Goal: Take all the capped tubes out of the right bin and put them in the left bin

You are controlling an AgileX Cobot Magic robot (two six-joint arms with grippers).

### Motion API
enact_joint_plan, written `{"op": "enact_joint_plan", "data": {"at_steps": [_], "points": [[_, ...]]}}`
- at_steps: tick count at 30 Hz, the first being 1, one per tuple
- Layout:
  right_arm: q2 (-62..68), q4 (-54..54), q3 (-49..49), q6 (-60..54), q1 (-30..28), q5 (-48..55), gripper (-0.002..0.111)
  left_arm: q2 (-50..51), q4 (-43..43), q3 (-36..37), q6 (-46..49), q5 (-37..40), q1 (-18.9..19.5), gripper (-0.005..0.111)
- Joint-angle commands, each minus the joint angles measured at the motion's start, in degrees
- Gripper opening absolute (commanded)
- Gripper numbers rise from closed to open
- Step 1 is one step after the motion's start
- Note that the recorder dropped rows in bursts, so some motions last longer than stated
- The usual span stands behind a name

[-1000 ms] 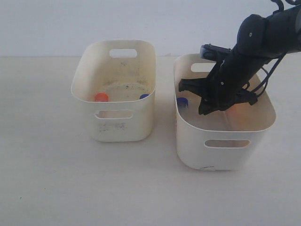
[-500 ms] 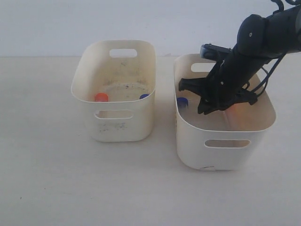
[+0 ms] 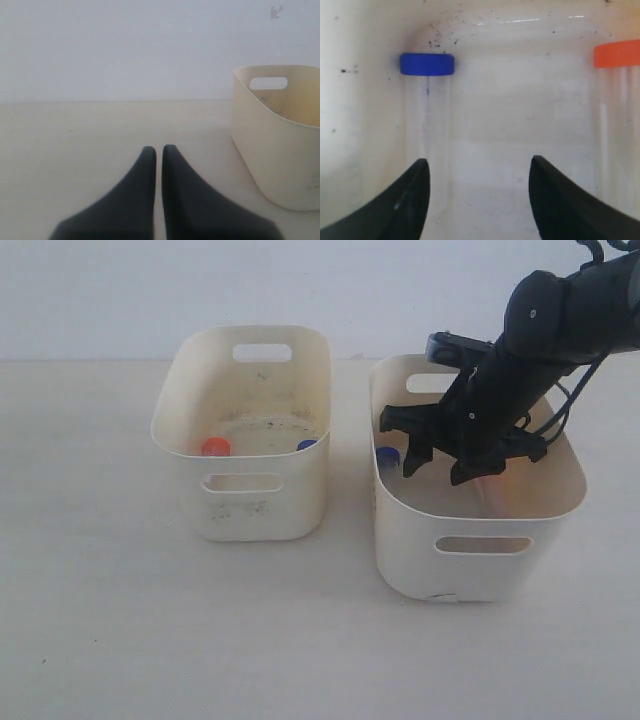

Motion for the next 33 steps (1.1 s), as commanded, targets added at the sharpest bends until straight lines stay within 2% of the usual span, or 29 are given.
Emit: {"op": "enact_joint_plan", "data": {"at_steps": [1,5,16,27,33], "points": [[-0.3,-1.2,0.2,-0.3,-0.2,0.0,0.062,0.2,-0.2,-0.1,-0.2,-0.4,-0.4,0.004],[-0.3,-1.6,0.2,0.0,-0.2,0.1,0.075,0.2,-0.2,-0.1,-0.2,-0.4,-0.4,0.004],[1.2,-0.7,0.2,0.4,-0.2,-1.7,0.071,0.2,-0.2,-0.1,-0.2,-0.4,-0.4,0.004],[2.5,10.8,0.3,-4.7,-0.2,-1.3,0.072,0.2,-0.2,-0.1,-0.2,-0.4,-0.4,0.004],[2.5,13.7,0.3,-6.5,-0.2,-1.3,0.072,0.2,-0.2,-0.1,-0.2,-0.4,-0.4,0.004]]}}
